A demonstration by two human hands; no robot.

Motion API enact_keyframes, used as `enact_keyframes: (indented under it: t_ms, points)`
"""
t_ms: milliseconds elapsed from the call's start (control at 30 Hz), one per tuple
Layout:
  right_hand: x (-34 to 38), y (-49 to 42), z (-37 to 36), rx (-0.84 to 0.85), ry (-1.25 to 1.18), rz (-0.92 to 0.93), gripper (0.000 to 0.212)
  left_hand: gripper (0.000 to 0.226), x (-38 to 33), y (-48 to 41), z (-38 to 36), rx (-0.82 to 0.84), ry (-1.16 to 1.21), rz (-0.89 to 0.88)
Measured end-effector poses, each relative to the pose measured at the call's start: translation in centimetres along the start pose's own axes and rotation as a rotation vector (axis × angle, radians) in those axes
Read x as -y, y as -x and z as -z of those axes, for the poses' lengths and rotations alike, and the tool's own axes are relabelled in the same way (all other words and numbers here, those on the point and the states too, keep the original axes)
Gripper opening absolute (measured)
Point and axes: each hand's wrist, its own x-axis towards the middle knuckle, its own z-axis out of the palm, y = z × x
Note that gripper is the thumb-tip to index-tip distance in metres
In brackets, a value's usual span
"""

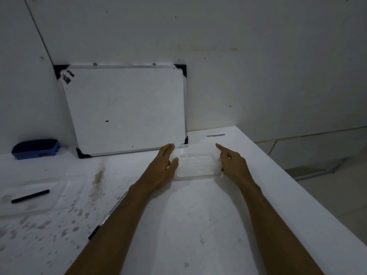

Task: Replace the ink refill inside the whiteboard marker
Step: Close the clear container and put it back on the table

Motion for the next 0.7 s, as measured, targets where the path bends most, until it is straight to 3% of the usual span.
enact_keyframes:
  t_ms: [267,367,467,533,700]
  points:
    - [-0.3,-0.3,-1.5,-0.061,0.072,0.017,0.045,0.077,-0.2,-0.3,0.7,0.094,-0.048,0.051]
    - [1.0,1.2,-1.3,-0.217,0.046,0.028,0.034,0.075,-1.6,0.4,1.8,0.106,0.053,0.113]
    - [3.1,3.6,-1.4,-0.398,0.041,0.143,0.023,0.067,-2.3,2.4,4.1,0.015,0.003,0.103]
    - [4.8,5.5,-1.6,-0.345,0.027,0.17,0.017,0.055,-2.1,4.6,6.3,-0.026,-0.102,0.098]
    - [8.7,11.4,-4.8,0.091,-0.073,0.181,0.011,0.049,-0.2,11.9,9.7,0.06,-0.212,0.196]
